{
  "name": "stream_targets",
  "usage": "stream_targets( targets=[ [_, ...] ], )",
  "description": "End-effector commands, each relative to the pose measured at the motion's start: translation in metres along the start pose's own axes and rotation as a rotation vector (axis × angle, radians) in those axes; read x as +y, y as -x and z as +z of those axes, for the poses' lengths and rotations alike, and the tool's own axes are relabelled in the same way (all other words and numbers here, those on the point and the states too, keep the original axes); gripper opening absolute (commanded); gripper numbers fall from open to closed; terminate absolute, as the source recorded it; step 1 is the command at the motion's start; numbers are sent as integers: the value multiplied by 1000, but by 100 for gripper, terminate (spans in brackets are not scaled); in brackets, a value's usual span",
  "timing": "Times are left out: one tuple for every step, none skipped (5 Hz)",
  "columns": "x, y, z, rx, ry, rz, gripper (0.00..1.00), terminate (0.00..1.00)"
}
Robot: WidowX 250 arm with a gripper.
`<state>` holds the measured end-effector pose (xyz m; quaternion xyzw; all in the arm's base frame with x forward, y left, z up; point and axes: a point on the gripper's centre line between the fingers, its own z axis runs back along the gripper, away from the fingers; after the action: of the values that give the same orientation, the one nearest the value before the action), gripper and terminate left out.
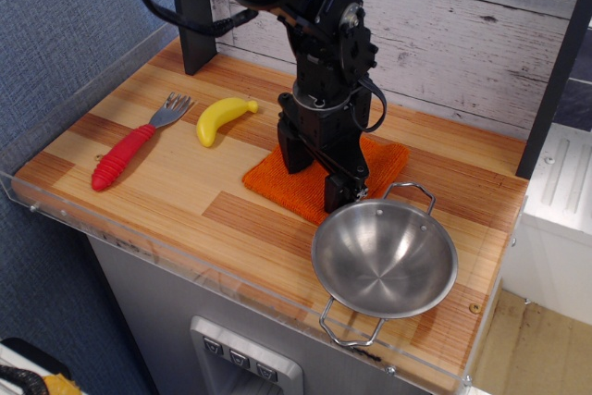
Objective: Move the cloth closer to the fork.
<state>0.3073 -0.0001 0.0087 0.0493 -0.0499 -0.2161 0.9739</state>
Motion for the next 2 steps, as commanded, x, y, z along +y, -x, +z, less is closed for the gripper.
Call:
stream_targets(
  targets=[
    [17,-4,-7,47,62,65,100,0],
    [15,9,-9,58,64,78,100,0]
  ],
)
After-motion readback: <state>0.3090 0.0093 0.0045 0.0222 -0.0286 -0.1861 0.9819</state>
